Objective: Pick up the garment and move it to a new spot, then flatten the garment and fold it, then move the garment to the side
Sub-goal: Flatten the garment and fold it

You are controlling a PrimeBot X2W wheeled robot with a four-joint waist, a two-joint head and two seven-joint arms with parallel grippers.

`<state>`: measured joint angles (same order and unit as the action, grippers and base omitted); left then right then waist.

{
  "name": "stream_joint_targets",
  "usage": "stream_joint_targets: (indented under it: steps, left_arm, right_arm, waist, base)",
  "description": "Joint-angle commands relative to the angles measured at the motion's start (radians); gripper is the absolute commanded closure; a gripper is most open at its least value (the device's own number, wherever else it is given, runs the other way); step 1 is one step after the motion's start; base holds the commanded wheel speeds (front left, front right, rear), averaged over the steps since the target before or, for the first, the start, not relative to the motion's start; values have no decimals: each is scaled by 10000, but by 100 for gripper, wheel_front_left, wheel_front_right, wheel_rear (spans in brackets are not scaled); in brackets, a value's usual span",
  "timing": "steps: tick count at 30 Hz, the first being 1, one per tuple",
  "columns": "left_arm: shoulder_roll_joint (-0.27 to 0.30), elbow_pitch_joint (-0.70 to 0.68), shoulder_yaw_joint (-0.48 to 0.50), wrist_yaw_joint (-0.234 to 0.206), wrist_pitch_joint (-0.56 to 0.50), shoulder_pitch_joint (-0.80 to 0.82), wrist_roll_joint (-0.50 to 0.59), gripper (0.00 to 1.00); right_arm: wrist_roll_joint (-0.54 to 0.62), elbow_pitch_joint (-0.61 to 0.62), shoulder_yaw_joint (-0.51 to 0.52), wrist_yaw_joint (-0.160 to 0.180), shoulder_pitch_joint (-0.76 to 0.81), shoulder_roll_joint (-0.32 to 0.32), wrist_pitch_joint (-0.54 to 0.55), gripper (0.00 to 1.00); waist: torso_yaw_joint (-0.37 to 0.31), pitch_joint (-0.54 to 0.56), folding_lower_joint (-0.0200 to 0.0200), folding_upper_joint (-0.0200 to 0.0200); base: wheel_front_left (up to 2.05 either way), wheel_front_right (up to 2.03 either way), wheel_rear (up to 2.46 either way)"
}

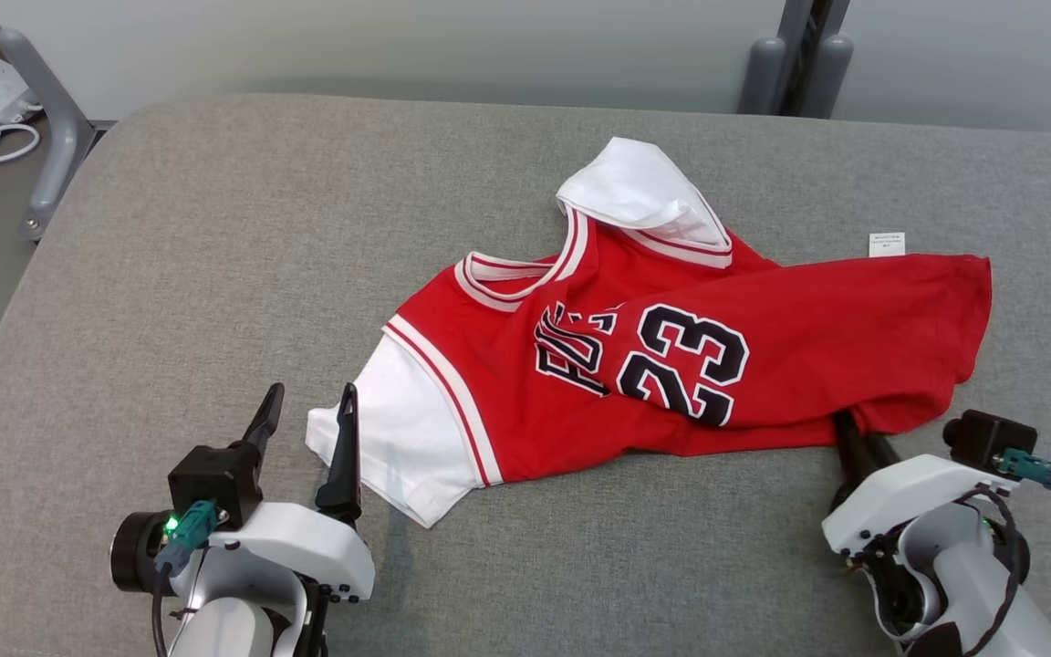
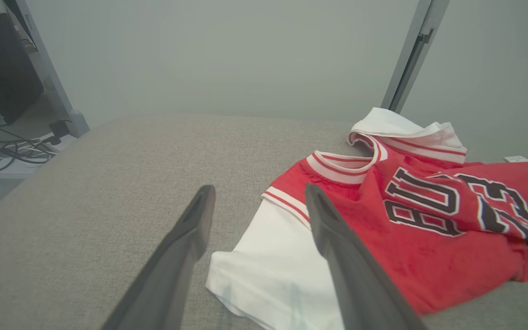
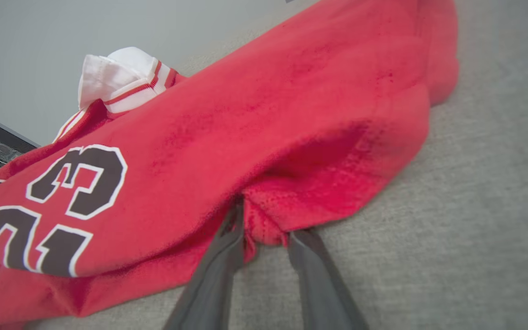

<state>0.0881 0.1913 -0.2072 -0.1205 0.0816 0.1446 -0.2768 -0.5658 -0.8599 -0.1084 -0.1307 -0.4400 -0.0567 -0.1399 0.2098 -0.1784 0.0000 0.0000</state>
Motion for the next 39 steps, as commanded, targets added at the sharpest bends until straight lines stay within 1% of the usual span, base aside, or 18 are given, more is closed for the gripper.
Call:
stream_joint_targets:
  steps: [1, 5, 8, 9, 11, 14, 16, 19, 22, 26, 28, 30, 31, 33, 34, 36, 39]
  left_arm:
    - [61, 69, 65, -52, 83, 106, -78, 0]
    - [55, 217, 98, -103, 202, 33, -154, 0]
    - [42, 313, 92, -104, 271, -77, -216, 0]
    - [42, 313, 92, -104, 271, -77, -216, 0]
    - [32, 371, 98, -129, 325, -151, -250, 0]
    - [16, 409, 124, -181, 395, -322, -345, 0]
    - [17, 409, 134, -219, 407, -423, -371, 0]
    - [18, 408, 143, -239, 436, -553, -435, 0]
    - [-4, 410, 115, -269, 475, -617, -509, 0]
    - [-59, 405, 26, -280, 541, -609, -565, 0]
    - [-76, 444, -28, -241, 596, -542, -607, 0]
    - [-103, 494, -84, -219, 623, -463, -640, 0]
    - [-110, 522, -106, -211, 633, -412, -661, 0]
    - [-122, 576, -169, -158, 660, -273, -645, 0]
    - [-133, 592, -208, -130, 675, -186, -643, 0]
    - [-134, 658, -280, -103, 692, -48, -643, 0]
    - [-165, 748, -400, -50, 720, 192, -637, 0]
  right_arm:
    - [-204, -143, -193, 1, 127, 89, 8, 100]
    - [-352, 230, -532, 1, 67, 52, -348, 100]
    - [-208, 675, -736, 3, 147, -50, -510, 100]
    - [-208, 675, -736, 3, 147, -50, -510, 100]
    - [-132, 1094, -810, 3, 241, -143, -552, 100]
    - [134, 1919, -955, 3, 419, -395, -298, 100]
    - [479, 2625, -1085, 3, 581, -584, 129, 100]
    - [712, 4052, -941, 3, 905, -768, 1142, 100]
    - [993, 5724, -440, 3, 1447, -888, 2669, 100]
    - [1687, 8365, 316, 3, 2255, -747, 5036, 100]
    - [1926, 9634, 527, 3, 2602, -627, 6106, 100]
    - [1968, 10633, 582, 3, 2740, -516, 6931, 100]
    - [1960, 10884, 658, 3, 2738, -470, 7250, 100]
    - [2322, 11116, 635, 3, 2449, -713, 7626, 100]
    - [2265, 11039, 648, 3, 2239, -631, 7693, 100]
    - [2226, 10585, 649, 1, 1714, -701, 7677, 100]
    - [2351, 9434, 627, 1, 685, -1015, 7212, 100]
  waist:
    - [-63, 71, 0, 0]
    - [-340, 335, 0, 0]
    - [-623, 620, 0, 0]
    - [-623, 620, 0, 0]
    - [-827, 832, 0, 0]
    - [-1149, 1144, 0, 0]
    - [-1354, 1292, 0, 0]
    - [-1593, 1468, 0, 0]
    - [-1712, 1577, 0, 0]
    - [-1682, 1553, 0, 0]
    - [-1575, 1474, 0, 0]
    - [-1435, 1378, 0, 0]
    - [-1351, 1316, 0, 0]
    - [-1123, 1143, 0, 0]
    - [-997, 1044, 0, 0]
    - [-715, 845, 0, 0]
    - [-253, 507, 0, 0]
  base:
    - [0, 0, 0]
    - [0, 0, 0]
    - [0, 0, 0]
    - [0, 0, 0]
    - [0, 0, 0]
    - [0, 0, 0]
    - [0, 0, 0]
    - [0, 0, 0]
    - [0, 0, 0]
    - [0, 0, 0]
    - [0, 0, 0]
    - [0, 0, 0]
    - [0, 0, 0]
    - [0, 0, 0]
    - [0, 0, 0]
    - [0, 0, 0]
    - [0, 0, 0]
